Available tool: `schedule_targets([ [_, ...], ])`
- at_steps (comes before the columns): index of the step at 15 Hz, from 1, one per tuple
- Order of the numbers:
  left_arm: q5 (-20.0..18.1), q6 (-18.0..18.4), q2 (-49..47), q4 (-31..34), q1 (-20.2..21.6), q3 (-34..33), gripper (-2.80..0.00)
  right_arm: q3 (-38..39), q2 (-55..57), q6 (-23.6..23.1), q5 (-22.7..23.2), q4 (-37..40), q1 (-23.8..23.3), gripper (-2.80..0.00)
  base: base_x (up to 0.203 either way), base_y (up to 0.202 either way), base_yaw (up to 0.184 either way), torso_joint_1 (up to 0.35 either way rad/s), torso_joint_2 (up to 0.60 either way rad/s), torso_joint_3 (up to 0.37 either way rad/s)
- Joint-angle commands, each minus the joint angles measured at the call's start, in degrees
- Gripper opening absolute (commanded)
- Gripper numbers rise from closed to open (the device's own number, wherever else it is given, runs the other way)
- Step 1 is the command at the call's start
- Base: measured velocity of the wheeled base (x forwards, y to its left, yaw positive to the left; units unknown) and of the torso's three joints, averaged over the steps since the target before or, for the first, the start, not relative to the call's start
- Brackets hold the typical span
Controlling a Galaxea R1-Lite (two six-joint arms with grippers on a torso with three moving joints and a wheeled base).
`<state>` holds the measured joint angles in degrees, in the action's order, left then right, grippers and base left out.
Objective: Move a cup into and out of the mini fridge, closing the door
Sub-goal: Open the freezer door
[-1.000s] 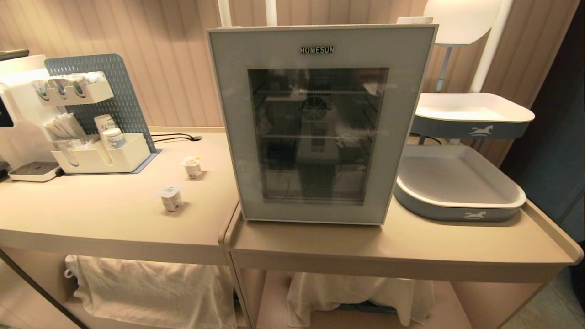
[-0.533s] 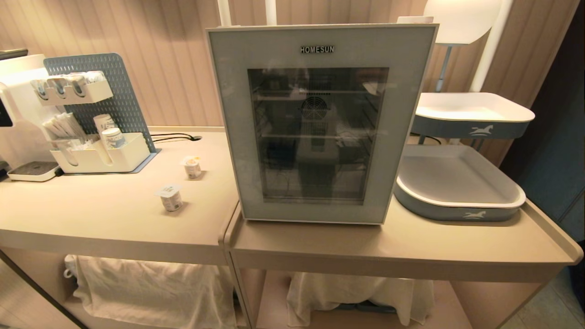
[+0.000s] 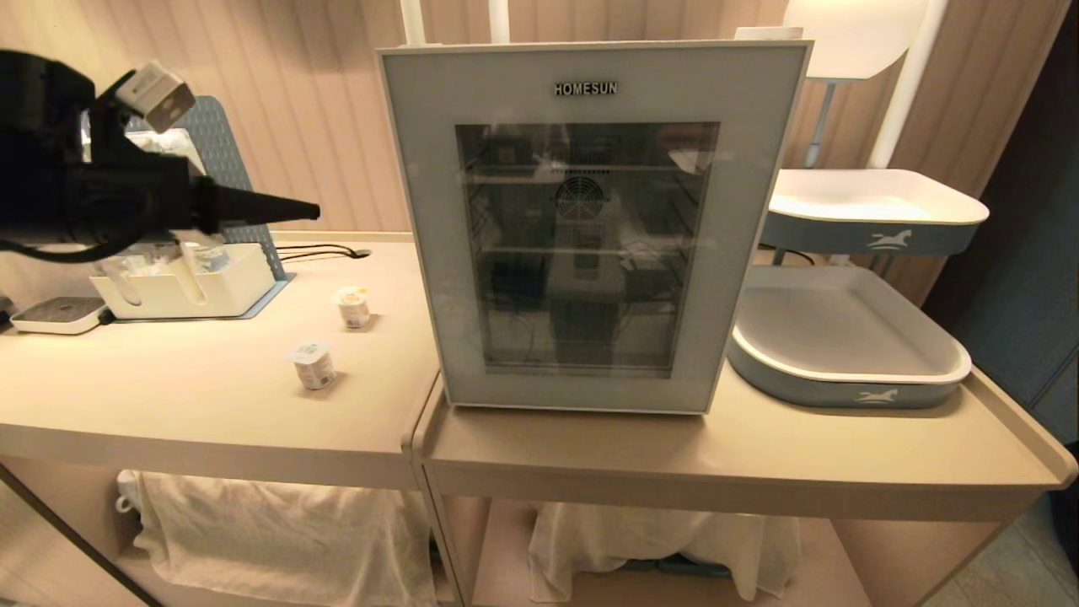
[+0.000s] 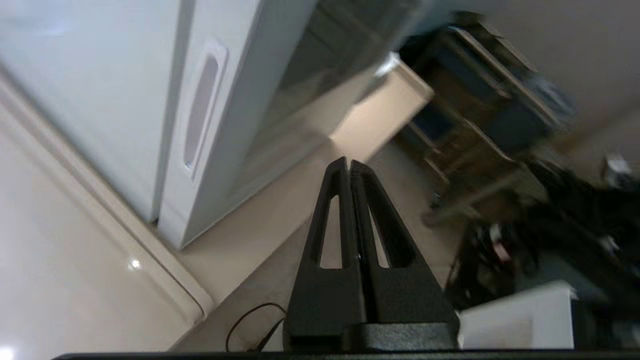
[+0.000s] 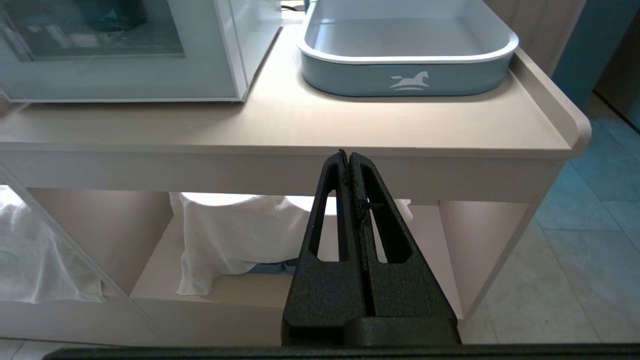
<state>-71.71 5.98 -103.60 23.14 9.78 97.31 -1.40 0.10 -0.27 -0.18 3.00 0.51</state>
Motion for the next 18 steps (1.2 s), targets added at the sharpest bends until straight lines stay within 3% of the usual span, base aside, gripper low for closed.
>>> schedule_targets([
  [1,-8.3,6.5,-3.6,-0.3,2.5,-3.6,0.00,0.0,0.0,0.0,0.0,0.0,0.0,-2.80,0.000,0.000,0.000,0.000,0.00,0.000],
  [3,-8.6,9.4,-5.4,-0.4,2.1,-3.5,0.00,0.1,0.0,0.0,0.0,0.1,0.1,-2.80,0.000,0.000,0.000,0.000,0.00,0.000],
  [5,-8.5,12.2,-8.4,-0.5,-1.6,-3.2,0.00,0.0,0.0,0.0,0.0,0.0,0.1,-2.80,0.000,0.000,0.000,0.000,0.00,0.000],
  [9,-8.5,14.2,-14.4,-1.3,-5.9,0.0,0.00,0.1,0.0,0.0,0.0,-0.1,0.0,-2.80,0.000,0.000,0.000,0.000,0.00,0.000],
  [12,-7.8,20.8,-18.6,-4.6,-8.0,1.3,0.00,0.1,0.0,0.1,0.1,-0.2,0.1,-2.80,0.000,0.000,0.000,0.000,0.00,0.000],
  [18,-4.3,21.0,-17.7,-5.6,-7.4,1.8,0.00,0.1,-0.1,0.1,0.1,-0.2,0.0,-2.80,0.000,0.000,0.000,0.000,0.00,0.000],
])
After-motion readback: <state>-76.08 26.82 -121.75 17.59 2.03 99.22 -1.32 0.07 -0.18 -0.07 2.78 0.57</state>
